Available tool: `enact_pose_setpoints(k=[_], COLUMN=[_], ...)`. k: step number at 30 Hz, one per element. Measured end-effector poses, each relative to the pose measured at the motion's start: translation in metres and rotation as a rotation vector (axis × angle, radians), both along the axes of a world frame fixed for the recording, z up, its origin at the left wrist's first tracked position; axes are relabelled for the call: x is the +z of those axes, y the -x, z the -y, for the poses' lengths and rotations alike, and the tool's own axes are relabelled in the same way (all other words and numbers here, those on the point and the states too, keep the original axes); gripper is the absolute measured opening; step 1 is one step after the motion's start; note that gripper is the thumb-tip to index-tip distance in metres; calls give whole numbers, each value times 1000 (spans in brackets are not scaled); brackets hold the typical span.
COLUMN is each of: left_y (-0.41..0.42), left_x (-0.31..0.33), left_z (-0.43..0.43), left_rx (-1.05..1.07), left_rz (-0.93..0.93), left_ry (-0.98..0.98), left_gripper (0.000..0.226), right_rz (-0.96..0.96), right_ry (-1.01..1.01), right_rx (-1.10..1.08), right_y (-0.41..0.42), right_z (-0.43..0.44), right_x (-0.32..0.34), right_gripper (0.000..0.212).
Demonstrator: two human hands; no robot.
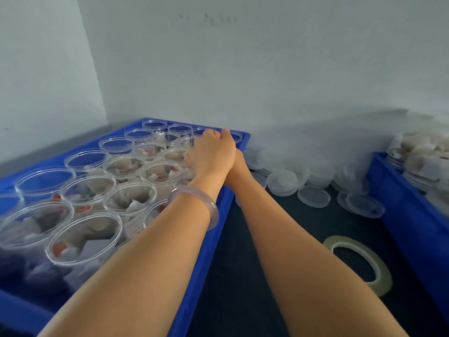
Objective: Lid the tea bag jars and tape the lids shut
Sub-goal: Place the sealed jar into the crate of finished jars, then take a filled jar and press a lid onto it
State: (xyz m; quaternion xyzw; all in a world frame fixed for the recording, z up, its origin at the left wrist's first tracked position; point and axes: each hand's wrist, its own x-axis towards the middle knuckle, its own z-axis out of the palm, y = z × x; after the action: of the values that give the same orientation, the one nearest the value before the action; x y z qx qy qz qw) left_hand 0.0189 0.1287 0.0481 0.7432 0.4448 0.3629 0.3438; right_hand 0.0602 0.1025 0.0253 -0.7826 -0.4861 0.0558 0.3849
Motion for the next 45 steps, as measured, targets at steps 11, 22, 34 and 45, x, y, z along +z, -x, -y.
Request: enact_pose_setpoints(k=[11,22,34,45], left_y=[-36,-75,-89,-76], left_x=[52,-128,-141,-132], left_z=[60,123,117,120], left_rx=[-185,-309,-306,-347], left_rz=[492,624,705,640], left_ry=[86,544,443,442], left_gripper=[39,56,50,49], right_rz=[85,-231,166,-3], right_ry=[-643,-567,596,136], right_rx=[-212,-315,-519,-117], right_y=[-29,-70,-188,-123], right_z=[120,196,162,232], right_x=[57,-78,-120,-16], right_gripper=[13,11,38,97])
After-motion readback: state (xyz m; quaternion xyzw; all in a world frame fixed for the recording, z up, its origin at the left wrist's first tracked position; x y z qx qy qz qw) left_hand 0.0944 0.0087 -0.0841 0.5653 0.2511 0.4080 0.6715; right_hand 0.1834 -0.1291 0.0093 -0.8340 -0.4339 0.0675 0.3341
